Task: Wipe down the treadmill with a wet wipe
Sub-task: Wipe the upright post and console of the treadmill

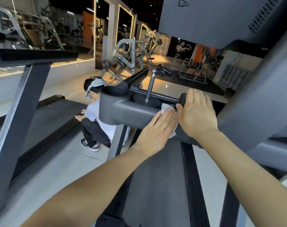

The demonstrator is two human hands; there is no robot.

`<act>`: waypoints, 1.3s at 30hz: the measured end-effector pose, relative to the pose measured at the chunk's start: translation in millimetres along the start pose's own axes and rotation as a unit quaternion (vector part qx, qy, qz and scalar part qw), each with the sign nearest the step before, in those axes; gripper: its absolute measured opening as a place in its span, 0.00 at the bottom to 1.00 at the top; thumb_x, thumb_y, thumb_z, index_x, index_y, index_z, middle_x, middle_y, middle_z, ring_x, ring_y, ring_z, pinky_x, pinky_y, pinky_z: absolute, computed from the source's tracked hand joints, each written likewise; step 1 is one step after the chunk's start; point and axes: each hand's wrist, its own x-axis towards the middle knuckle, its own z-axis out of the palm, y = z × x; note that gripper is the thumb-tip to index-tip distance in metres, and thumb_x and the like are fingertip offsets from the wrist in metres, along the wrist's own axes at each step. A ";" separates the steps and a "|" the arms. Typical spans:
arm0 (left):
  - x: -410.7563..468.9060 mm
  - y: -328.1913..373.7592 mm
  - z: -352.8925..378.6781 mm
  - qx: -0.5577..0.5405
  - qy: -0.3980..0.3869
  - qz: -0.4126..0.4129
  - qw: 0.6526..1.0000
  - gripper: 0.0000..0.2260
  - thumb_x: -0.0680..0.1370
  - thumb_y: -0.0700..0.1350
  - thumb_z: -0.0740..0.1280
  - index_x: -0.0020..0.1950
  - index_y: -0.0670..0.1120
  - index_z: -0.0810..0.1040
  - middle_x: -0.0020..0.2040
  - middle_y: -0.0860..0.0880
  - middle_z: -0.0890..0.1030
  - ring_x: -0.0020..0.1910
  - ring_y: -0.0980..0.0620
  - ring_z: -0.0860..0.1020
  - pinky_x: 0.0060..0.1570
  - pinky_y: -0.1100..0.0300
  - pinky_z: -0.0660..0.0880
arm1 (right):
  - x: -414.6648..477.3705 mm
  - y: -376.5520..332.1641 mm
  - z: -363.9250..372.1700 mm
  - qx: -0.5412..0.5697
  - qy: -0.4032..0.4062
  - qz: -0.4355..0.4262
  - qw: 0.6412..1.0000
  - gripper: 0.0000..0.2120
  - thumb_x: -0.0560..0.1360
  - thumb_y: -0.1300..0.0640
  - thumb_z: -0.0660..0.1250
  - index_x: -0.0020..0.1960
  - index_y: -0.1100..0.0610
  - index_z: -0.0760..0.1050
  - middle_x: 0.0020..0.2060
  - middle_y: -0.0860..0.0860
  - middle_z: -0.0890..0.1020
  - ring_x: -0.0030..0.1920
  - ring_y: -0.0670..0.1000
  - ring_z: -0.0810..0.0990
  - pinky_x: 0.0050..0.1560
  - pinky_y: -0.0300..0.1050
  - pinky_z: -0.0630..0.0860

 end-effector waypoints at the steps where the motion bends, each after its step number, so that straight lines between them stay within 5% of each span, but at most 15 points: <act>1: -4.7 -12.2 1.5 0.027 -0.002 -0.001 1.000 0.25 0.87 0.47 0.49 0.83 0.39 0.53 0.83 0.40 0.57 0.83 0.42 0.53 0.81 0.45 0.51 | -0.2 -0.1 1.3 -0.001 0.006 -0.001 1.000 0.32 0.83 0.46 0.54 0.75 0.70 0.61 0.69 0.67 0.72 0.71 0.66 0.69 0.74 0.61 0.64; 7: -78.8 -110.7 -8.6 0.058 -0.025 -0.159 0.985 0.23 0.87 0.51 0.58 0.75 0.37 0.63 0.83 0.38 0.56 0.83 0.41 0.53 0.80 0.41 0.49 | -0.1 -2.6 2.4 -0.010 0.013 -0.003 1.000 0.31 0.82 0.47 0.54 0.74 0.71 0.62 0.67 0.67 0.72 0.70 0.68 0.69 0.73 0.63 0.64; 9: -86.6 -117.2 -12.8 0.033 -0.004 -0.178 0.984 0.18 0.86 0.47 0.61 0.71 0.36 0.69 0.80 0.37 0.63 0.80 0.38 0.60 0.80 0.40 0.53 | 1.3 -3.0 4.0 -0.009 0.006 0.005 1.000 0.31 0.82 0.47 0.54 0.73 0.71 0.63 0.66 0.67 0.73 0.69 0.68 0.69 0.73 0.63 0.64; 11: -82.5 -111.1 -16.0 -0.016 0.048 -0.226 0.973 0.12 0.83 0.43 0.65 0.63 0.37 0.77 0.69 0.36 0.74 0.68 0.34 0.72 0.72 0.41 0.63 | 1.6 -3.4 3.6 -0.006 0.003 0.007 1.000 0.31 0.82 0.47 0.54 0.73 0.71 0.63 0.66 0.67 0.73 0.69 0.68 0.69 0.72 0.63 0.64; 15: -72.9 -100.4 -26.3 -0.136 0.084 -0.363 0.918 0.04 0.82 0.43 0.67 0.51 0.43 0.76 0.44 0.45 0.76 0.43 0.42 0.71 0.46 0.48 0.67 | 2.4 -2.2 -6.1 0.015 -0.034 0.001 0.999 0.33 0.83 0.46 0.52 0.77 0.70 0.58 0.72 0.66 0.69 0.74 0.66 0.65 0.76 0.61 0.60; 18: -69.1 -93.4 -29.1 -0.283 0.082 -0.479 0.827 0.09 0.83 0.47 0.65 0.46 0.44 0.72 0.34 0.50 0.74 0.36 0.44 0.72 0.41 0.48 0.71 | -24.3 -2.7 -32.7 0.084 -0.019 -0.079 0.993 0.30 0.84 0.50 0.56 0.78 0.67 0.58 0.75 0.63 0.67 0.77 0.62 0.62 0.75 0.58 0.64; 20: -60.9 -80.8 -31.5 -0.325 0.111 -0.523 0.780 0.07 0.82 0.46 0.68 0.50 0.43 0.77 0.34 0.54 0.76 0.37 0.48 0.74 0.44 0.53 0.73 | -59.1 5.6 -46.3 0.130 0.054 -0.128 0.982 0.22 0.84 0.55 0.58 0.74 0.64 0.67 0.69 0.59 0.75 0.70 0.60 0.72 0.65 0.55 0.74; 23: -41.5 -39.6 -36.1 -0.412 0.103 -0.538 0.728 0.03 0.81 0.44 0.69 0.51 0.45 0.78 0.36 0.53 0.79 0.37 0.52 0.78 0.42 0.67 0.72 | -98.6 39.9 -52.4 0.190 0.126 -0.047 0.973 0.11 0.83 0.58 0.59 0.60 0.58 0.77 0.47 0.52 0.83 0.45 0.58 0.81 0.38 0.51 0.78; 25: -27.0 -0.5 -31.1 -0.470 0.086 -0.522 0.706 0.05 0.80 0.44 0.70 0.46 0.49 0.77 0.35 0.48 0.81 0.38 0.48 0.80 0.43 0.64 0.75 | -105.3 64.6 -49.7 0.222 0.100 0.034 0.969 0.06 0.83 0.57 0.60 0.53 0.54 0.76 0.36 0.49 0.82 0.36 0.58 0.80 0.36 0.51 0.76; 28: -1.6 60.1 -21.5 -0.526 0.046 -0.481 0.700 0.09 0.78 0.47 0.71 0.40 0.53 0.74 0.33 0.50 0.83 0.38 0.50 0.82 0.44 0.54 0.79 | -101.8 82.2 -46.0 0.272 0.070 0.077 0.957 0.05 0.82 0.55 0.61 0.48 0.51 0.74 0.31 0.50 0.82 0.34 0.56 0.80 0.40 0.52 0.78; 32: 26.4 120.9 -22.1 -0.545 0.033 -0.436 0.716 0.14 0.81 0.46 0.67 0.37 0.56 0.71 0.33 0.52 0.81 0.35 0.52 0.79 0.38 0.56 0.75 | -96.7 84.2 -47.5 0.288 0.082 0.080 0.951 0.07 0.81 0.54 0.62 0.45 0.51 0.73 0.30 0.50 0.82 0.33 0.55 0.80 0.40 0.51 0.78; 36: 16.9 107.1 -20.2 -0.518 0.029 -0.461 0.720 0.10 0.80 0.48 0.69 0.39 0.52 0.74 0.35 0.51 0.81 0.36 0.50 0.79 0.38 0.55 0.75 | -99.2 82.5 -49.2 0.272 0.083 0.074 0.956 0.05 0.80 0.57 0.64 0.45 0.53 0.74 0.29 0.48 0.80 0.33 0.56 0.79 0.37 0.49 0.74; 39: -3.5 65.0 -15.7 -0.502 0.073 -0.513 0.692 0.14 0.79 0.51 0.69 0.37 0.55 0.69 0.32 0.55 0.77 0.34 0.52 0.76 0.40 0.54 0.74 | -99.8 68.6 -48.7 0.271 0.094 0.054 0.957 0.04 0.79 0.59 0.65 0.45 0.53 0.75 0.28 0.46 0.78 0.32 0.55 0.78 0.34 0.46 0.69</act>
